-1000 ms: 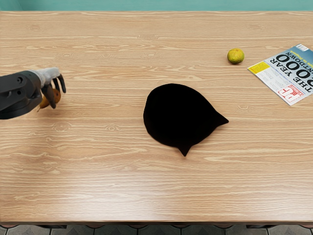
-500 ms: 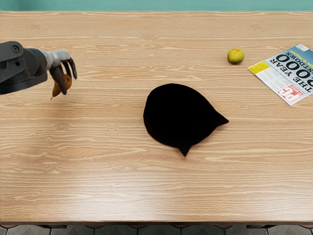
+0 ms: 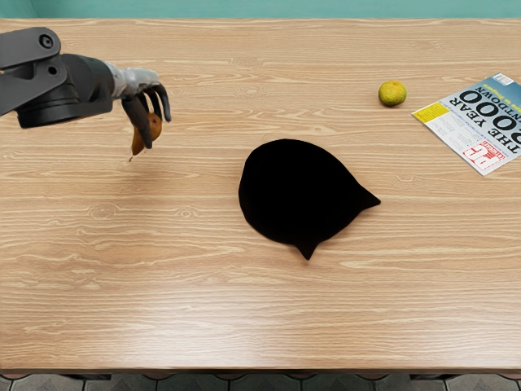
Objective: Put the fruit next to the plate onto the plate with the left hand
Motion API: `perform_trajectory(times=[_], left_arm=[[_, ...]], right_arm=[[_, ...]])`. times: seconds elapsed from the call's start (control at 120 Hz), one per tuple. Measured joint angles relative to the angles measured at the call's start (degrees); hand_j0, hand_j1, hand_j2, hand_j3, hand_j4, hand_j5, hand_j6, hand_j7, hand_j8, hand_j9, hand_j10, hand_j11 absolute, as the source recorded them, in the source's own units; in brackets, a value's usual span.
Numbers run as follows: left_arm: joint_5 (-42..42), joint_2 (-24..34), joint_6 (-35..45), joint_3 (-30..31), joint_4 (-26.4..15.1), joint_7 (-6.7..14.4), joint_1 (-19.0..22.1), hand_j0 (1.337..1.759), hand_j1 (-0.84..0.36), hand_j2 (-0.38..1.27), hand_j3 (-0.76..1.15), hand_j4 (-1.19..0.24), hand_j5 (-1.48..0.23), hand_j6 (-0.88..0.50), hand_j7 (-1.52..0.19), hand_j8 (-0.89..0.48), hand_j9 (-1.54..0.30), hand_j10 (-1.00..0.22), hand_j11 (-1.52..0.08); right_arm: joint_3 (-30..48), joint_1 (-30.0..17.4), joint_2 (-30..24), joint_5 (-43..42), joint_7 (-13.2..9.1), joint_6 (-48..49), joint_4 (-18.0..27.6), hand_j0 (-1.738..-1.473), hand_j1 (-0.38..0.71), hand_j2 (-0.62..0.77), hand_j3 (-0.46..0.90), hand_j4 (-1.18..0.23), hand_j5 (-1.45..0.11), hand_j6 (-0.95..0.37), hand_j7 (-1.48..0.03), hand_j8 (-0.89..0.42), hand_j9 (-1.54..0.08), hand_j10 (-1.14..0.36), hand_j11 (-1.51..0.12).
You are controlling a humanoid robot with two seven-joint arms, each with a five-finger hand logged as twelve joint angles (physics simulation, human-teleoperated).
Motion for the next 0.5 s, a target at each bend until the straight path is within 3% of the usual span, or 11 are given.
perform_trajectory(times=[0.5], left_arm=[[-4.0, -7.0, -0.7, -0.5, 0.3, 0.0, -3.5, 1.654, -0.39, 0.55, 0.0, -0.74, -1.03, -0.49, -1.01, -0.46, -1.0, -0.74, -1.01]], right_arm=[[0.2, -0.1, 0.0, 0.1, 0.0, 0.0, 0.0, -1.658, -0.32, -0.01, 0.0, -0.03, -0.03, -0.03, -0.03, -0.03, -0.03, -0.03, -0.03]])
